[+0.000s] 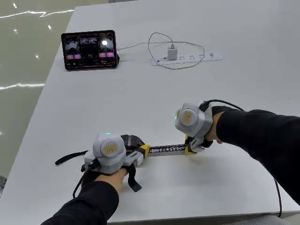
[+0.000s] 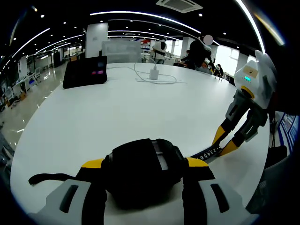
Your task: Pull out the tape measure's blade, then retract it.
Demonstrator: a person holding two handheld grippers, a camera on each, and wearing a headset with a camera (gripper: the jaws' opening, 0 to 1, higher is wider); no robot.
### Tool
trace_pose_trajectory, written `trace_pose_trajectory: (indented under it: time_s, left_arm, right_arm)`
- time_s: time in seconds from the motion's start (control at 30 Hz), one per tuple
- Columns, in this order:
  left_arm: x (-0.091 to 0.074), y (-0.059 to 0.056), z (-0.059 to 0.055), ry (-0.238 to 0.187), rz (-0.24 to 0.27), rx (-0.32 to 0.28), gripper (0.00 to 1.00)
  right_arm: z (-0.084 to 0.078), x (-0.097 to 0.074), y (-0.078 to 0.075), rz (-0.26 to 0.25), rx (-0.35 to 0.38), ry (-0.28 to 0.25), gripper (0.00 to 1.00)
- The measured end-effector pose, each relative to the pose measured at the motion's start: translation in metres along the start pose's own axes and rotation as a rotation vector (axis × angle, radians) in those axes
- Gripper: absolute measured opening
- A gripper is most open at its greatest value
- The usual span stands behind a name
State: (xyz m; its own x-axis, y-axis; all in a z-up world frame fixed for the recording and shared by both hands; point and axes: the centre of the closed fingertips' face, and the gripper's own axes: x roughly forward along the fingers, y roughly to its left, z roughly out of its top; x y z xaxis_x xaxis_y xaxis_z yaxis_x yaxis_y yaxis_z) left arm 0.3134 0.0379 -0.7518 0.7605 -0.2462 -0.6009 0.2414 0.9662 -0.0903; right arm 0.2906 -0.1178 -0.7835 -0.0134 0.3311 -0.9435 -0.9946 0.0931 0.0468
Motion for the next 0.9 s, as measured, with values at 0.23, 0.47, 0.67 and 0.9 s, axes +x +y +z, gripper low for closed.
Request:
trace_pose_trajectory:
  time_s: [0.23,0.47,0.67,0.9]
  left_arm:
    - [-0.0001,0.0002,0.0000,-0.001,-0.001,0.000,0.61]
    - [0.0001,0.0007,-0.0002,0.001,-0.003,-0.002,0.61]
    - [-0.0001,0.0002,-0.0002,-0.001,-0.005,-0.003,0.61]
    - [0.0002,0.0002,-0.0002,0.000,-0.007,-0.003,0.61]
  right_arm:
    - [0.0024,0.0008,0.0000,0.000,0.006,-0.006,0.11]
    - [0.0046,0.0015,0.0005,0.002,0.003,-0.010,0.11]
    - [0.0063,0.0023,0.0014,0.007,-0.001,-0.007,0.10]
    - [0.0081,0.0032,0.0017,0.009,-0.001,-0.009,0.10]
